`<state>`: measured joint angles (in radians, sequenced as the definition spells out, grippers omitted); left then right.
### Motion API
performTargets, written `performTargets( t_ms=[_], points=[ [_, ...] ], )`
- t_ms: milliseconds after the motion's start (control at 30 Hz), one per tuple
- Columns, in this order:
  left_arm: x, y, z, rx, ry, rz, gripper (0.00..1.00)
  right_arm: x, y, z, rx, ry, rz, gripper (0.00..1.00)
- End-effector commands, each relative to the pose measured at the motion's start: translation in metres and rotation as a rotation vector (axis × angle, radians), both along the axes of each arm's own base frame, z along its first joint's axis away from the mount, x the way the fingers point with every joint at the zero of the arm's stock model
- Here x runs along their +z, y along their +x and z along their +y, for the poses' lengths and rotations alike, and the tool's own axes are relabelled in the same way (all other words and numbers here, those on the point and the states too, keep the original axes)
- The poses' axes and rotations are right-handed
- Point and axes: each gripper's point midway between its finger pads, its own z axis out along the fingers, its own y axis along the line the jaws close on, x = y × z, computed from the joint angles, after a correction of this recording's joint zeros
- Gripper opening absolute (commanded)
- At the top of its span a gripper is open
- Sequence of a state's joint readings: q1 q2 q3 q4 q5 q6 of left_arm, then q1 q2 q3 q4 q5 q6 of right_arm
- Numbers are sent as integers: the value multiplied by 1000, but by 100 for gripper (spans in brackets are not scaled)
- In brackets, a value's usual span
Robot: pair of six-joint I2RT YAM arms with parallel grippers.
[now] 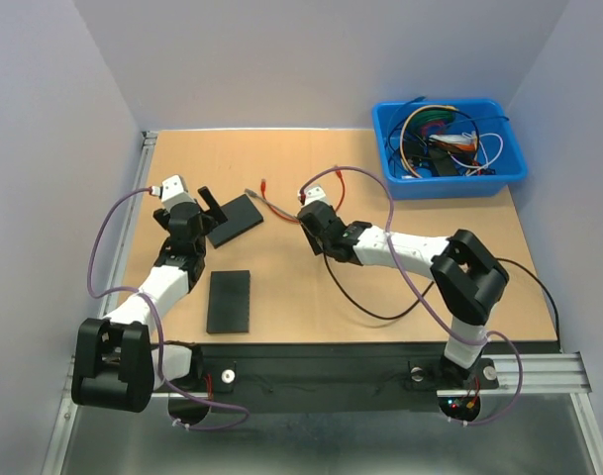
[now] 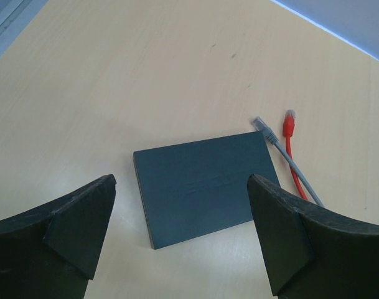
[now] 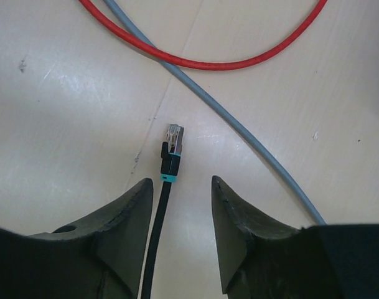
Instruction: Insert the plug into the switch port
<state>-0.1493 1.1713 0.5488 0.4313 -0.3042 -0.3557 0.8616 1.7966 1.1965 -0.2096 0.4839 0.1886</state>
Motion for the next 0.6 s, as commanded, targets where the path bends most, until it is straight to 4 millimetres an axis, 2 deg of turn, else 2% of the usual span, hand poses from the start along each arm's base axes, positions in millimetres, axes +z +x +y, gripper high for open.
performTargets(
  t_ms=[0,167,433,567],
  points=[
    [-1,-4,9,54,-5,-11,99,3,14,6,-13,-39,-31,47],
    [-4,-3,11,71,-3,6,99,-16,16,8,-30,-64,-2,46],
    [-5,-5,12,70,-6,7,99,-32,19,9,-46,-94,17,44],
    [-4,-7,13,75,-7,1,99,-40,18,8,-50,-111,27,39]
  ],
)
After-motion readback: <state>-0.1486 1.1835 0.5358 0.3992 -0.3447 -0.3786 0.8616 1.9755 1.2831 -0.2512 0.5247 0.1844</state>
